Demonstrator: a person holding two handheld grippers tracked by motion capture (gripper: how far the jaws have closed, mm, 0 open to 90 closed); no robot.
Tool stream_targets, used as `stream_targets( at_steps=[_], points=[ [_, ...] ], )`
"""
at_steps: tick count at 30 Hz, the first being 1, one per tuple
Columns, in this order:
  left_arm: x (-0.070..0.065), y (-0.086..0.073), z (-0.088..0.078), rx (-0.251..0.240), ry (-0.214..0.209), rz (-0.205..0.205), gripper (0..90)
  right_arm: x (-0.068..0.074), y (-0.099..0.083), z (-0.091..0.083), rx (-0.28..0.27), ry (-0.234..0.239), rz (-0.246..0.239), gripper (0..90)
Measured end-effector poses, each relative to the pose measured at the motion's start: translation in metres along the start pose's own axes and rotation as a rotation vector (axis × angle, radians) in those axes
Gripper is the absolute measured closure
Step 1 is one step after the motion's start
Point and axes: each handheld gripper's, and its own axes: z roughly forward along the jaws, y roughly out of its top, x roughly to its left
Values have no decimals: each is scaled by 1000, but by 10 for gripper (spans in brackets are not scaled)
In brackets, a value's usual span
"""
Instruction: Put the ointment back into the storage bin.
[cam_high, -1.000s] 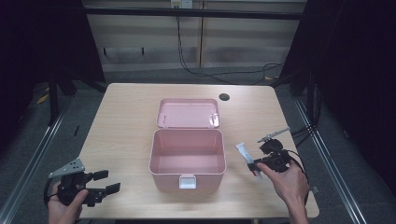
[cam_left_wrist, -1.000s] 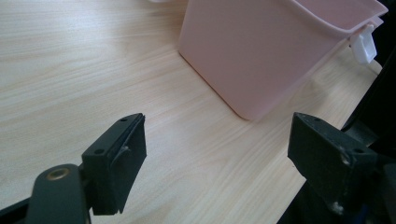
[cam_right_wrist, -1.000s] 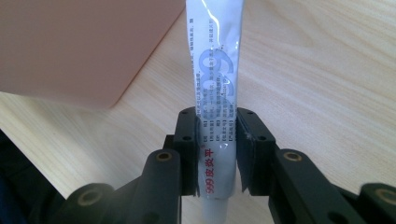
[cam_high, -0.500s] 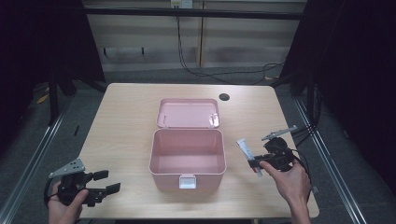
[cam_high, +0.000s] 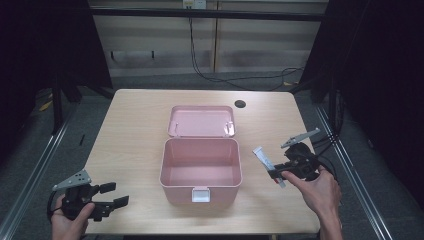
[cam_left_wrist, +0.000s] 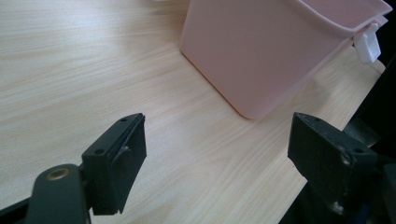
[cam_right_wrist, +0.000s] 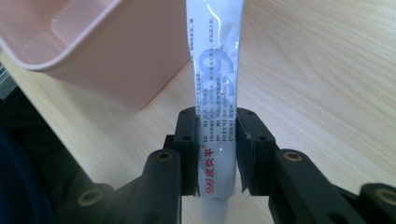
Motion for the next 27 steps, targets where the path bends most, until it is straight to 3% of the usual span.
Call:
stream_targets(
  at_steps=[8,12,27],
  points=[
    [0,0,0,-3,-2,-2,194,4,11,-9,68,0,-71,716],
    [0,0,0,-3,-1,-2,194,6,17,-13,127,-4,-135,716],
    [0,0,0,1,1,0,194,9,33,-31,168,2,-201,716]
  ],
)
